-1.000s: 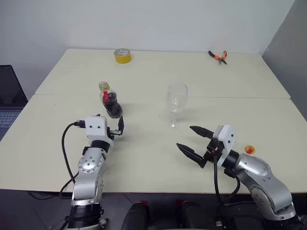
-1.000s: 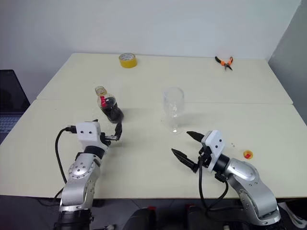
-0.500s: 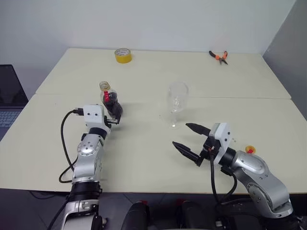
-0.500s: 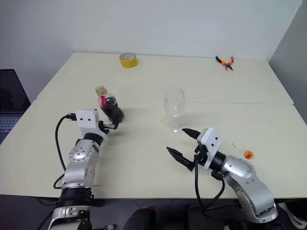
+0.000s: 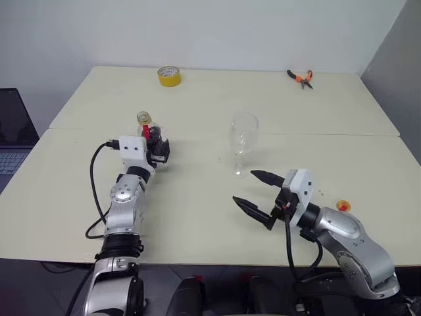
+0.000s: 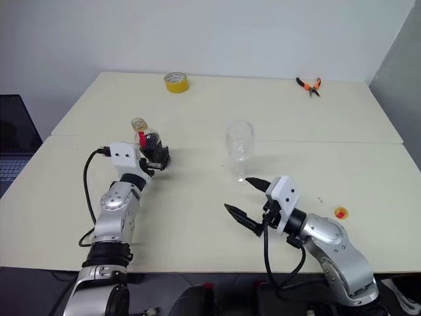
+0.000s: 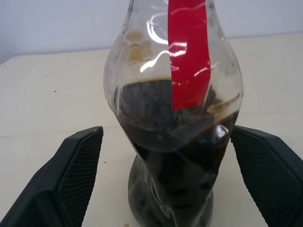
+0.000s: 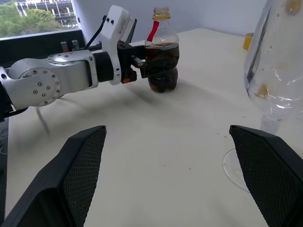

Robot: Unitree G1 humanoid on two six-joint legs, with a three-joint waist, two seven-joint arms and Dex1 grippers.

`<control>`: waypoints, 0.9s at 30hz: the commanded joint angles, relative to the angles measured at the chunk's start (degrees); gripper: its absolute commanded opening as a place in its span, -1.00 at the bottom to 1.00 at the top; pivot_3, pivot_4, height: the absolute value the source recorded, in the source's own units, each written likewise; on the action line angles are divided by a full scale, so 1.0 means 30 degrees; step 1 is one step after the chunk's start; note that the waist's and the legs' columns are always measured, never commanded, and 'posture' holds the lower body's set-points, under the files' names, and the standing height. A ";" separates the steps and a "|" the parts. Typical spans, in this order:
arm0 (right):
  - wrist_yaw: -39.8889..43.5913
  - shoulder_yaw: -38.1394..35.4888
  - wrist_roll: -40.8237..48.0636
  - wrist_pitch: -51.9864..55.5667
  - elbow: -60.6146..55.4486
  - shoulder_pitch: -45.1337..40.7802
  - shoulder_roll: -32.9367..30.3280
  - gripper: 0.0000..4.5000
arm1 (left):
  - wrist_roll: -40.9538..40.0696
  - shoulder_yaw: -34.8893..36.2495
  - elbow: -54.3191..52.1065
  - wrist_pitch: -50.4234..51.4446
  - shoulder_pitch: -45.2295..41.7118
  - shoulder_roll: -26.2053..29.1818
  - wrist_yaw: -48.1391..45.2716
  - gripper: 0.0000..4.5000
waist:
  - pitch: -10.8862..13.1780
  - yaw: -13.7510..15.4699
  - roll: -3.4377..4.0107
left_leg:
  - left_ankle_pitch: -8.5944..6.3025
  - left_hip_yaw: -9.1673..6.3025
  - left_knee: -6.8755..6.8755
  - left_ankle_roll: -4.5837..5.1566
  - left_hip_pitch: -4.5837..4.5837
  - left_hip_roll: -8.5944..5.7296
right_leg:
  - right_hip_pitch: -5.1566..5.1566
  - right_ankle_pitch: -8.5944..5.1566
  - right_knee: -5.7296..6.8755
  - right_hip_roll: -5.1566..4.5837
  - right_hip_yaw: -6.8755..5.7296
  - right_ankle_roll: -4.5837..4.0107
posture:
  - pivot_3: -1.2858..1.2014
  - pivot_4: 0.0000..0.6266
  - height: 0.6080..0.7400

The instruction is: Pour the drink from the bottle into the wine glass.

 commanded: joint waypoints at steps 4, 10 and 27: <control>-0.0086 -0.0120 0.0089 -0.0073 -0.0731 -0.0356 -0.0060 1.00 | -0.0332 0.0204 0.0362 -0.0409 -0.0781 0.0017 -0.0018 0.35 | 0.0000 -0.0009 0.0000 | 0.0001 0.0003 0.0000 -0.0002 0.0000 0.0000 | -0.0003 0.0000 0.0000 0.0001 0.0003 0.0000 | 0.03 -0.52 1.00; -0.0209 -0.0191 0.0065 -0.0171 -0.0919 -0.0342 -0.0011 1.00 | -0.0417 0.0187 -0.0134 -0.0141 -0.0687 0.0043 0.0009 -0.48 | 0.0001 -0.0001 -0.0002 | 0.0004 0.0000 0.0002 -0.0006 -0.0007 0.0000 | -0.0007 0.0000 0.0000 0.0000 0.0000 0.0000 | 0.03 -0.52 1.00; -0.0759 -0.1233 0.1238 -0.0628 -0.3159 -0.0404 0.0210 1.00 | -0.0547 -0.0162 -0.3155 0.1324 -0.0172 0.0303 -0.0343 -0.66 | 0.0001 0.0003 -0.0002 | 0.0015 -0.0004 0.0012 -0.0027 -0.0017 0.0000 | -0.0009 0.0000 0.0000 -0.0001 0.0000 0.0000 | 0.03 -0.52 1.00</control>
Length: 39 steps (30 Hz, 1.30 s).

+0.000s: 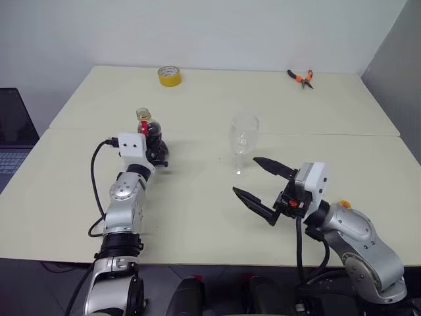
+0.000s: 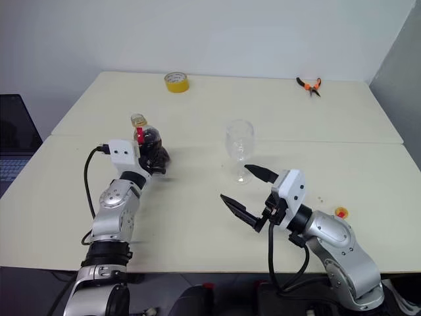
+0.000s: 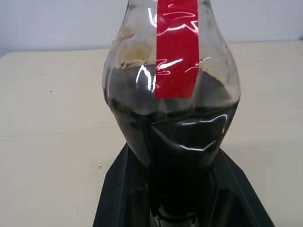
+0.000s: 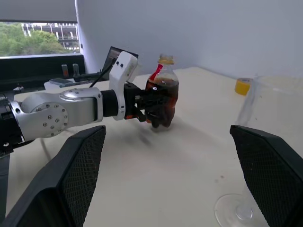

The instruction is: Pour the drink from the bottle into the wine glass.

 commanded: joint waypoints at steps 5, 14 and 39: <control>-0.0347 -0.0509 0.0534 -0.0069 -0.0882 -0.0402 -0.0113 1.00 | -0.0064 -0.0433 -0.2342 0.0187 -0.0709 0.0252 -0.0562 -0.66 | 0.0000 0.0002 0.0000 | 0.0000 -0.0001 0.0000 0.0000 0.0000 0.0001 | -0.0002 0.0000 0.0002 0.0000 -0.0002 0.0000 | 0.03 -0.52 1.00; -0.0965 -0.0847 0.1047 0.0382 -0.1132 -0.0280 -0.0072 1.00 | 0.2797 -0.3126 -0.3757 -0.0893 -0.1743 0.1373 -0.1345 -0.67 | 0.0001 0.0039 0.0000 | 0.0000 -0.0003 0.0003 -0.0001 -0.0007 -0.0002 | -0.0001 0.0000 0.0000 0.0000 -0.0003 0.0000 | 0.03 -0.52 1.00; -0.2914 -0.0533 -0.1048 -0.1064 0.0727 -0.2286 0.1349 1.00 | 0.8425 -0.7356 0.7325 -1.1985 -0.9898 0.3057 -0.2399 -0.68 | 0.0004 -0.0004 -0.0004 | 0.0001 0.0041 0.0001 0.0004 -0.0055 -0.0018 | -0.0073 0.0000 0.0002 -0.0002 0.0029 0.0000 | 0.03 -0.52 1.00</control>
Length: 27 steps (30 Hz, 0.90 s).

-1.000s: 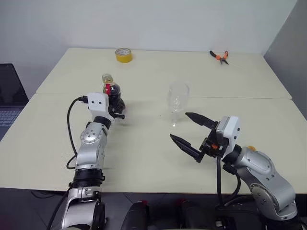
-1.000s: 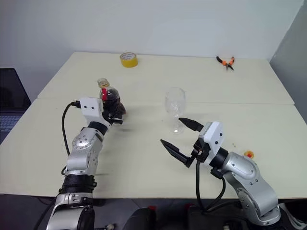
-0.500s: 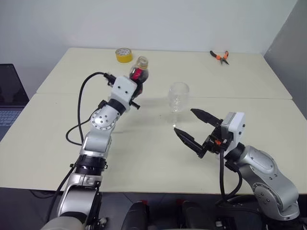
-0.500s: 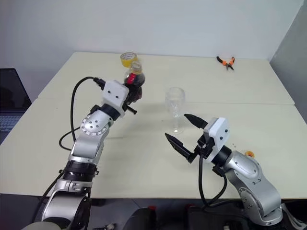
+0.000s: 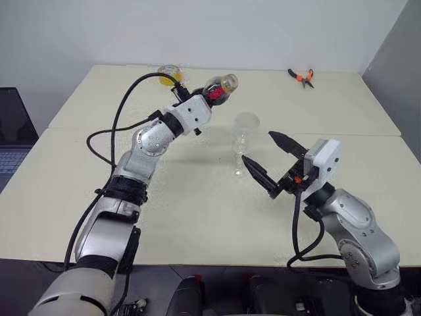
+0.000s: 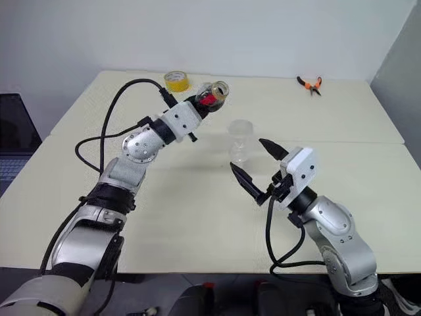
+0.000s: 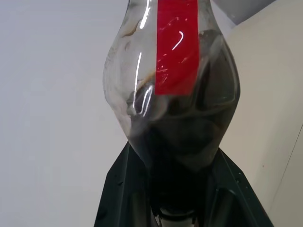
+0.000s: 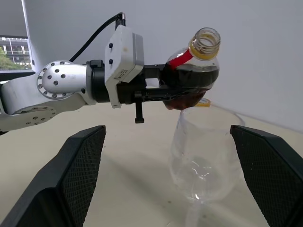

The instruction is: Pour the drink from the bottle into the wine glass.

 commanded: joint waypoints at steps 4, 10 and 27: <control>0.0032 0.0393 -0.0489 -0.0760 -0.0004 -0.0579 0.0351 1.00 | 0.1239 -0.0276 0.1911 -0.2774 -0.1814 0.0463 0.1076 -0.69 | 0.0000 -0.0040 0.0000 | 0.0000 0.0004 0.0002 0.0002 -0.0001 0.0004 | -0.0014 0.0000 0.0017 0.0003 0.0003 -0.0001 | 0.03 -0.52 1.00; -0.0172 0.0830 -0.1087 -0.0634 0.0476 -0.0563 0.0707 1.00 | 0.3138 -0.1046 0.3743 -0.4756 -0.2919 0.1116 0.2515 -0.69 | 0.0000 -0.0057 0.0000 | 0.0002 0.0002 0.0004 0.0007 -0.0004 0.0001 | -0.0022 0.0000 0.0028 0.0003 0.0001 -0.0001 | 0.03 -0.52 1.00; -0.0106 0.1123 -0.1527 -0.0549 0.0610 -0.0431 0.1073 1.00 | 0.7220 -0.2850 0.5470 -0.7257 -0.4569 0.2199 0.7007 -0.70 | 0.0000 -0.0097 0.0000 | 0.0019 0.0025 0.0003 -0.0022 -0.0009 0.0001 | -0.0040 0.0000 0.0033 0.0001 0.0021 0.0000 | 0.03 -0.52 1.00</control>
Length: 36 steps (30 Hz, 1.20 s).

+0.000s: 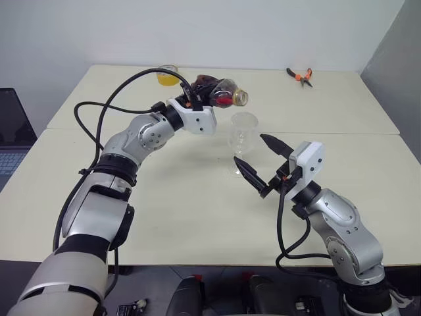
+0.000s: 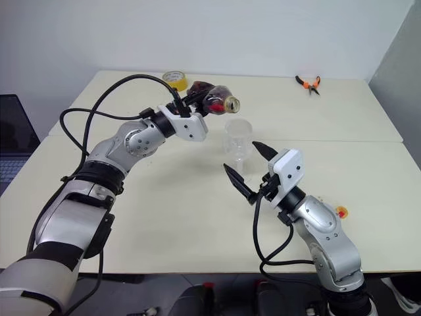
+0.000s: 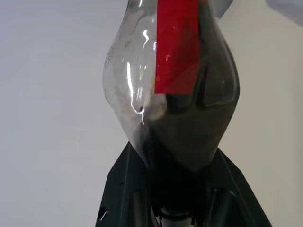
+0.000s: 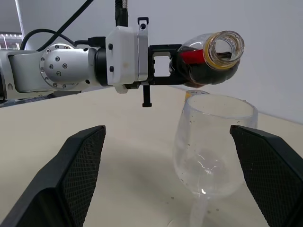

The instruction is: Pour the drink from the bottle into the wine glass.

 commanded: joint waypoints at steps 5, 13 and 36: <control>0.0068 0.0115 -0.0008 -0.0232 -0.0521 -0.0001 0.0038 1.00 | 0.1401 -0.0428 0.0008 -0.0499 -0.1298 0.0776 0.2422 -0.70 | 0.0000 -0.0039 0.0000 | 0.0003 -0.0003 0.0001 -0.0005 -0.0001 0.0000 | -0.0004 0.0000 0.0006 0.0001 -0.0004 0.0000 | 0.03 -0.52 1.00; 0.0042 0.0184 0.0022 -0.0166 -0.0541 0.0041 -0.0043 1.00 | 0.2274 -0.0904 0.0282 -0.0596 -0.1446 0.1058 0.3472 -0.71 | 0.0000 -0.0051 0.0000 | 0.0009 0.0004 0.0002 -0.0016 0.0000 -0.0001 | -0.0005 0.0000 0.0006 0.0000 0.0000 0.0000 | 0.03 -0.52 1.00; 0.0107 0.0369 -0.0014 -0.0150 -0.0604 0.0201 -0.0111 1.00 | 0.4105 -0.2295 0.1208 -0.0638 -0.2156 0.1549 0.5836 -0.71 | 0.0000 -0.0072 0.0000 | 0.0012 0.0010 0.0014 -0.0020 0.0000 -0.0001 | -0.0008 0.0000 0.0020 -0.0002 0.0005 0.0000 | 0.03 -0.52 1.00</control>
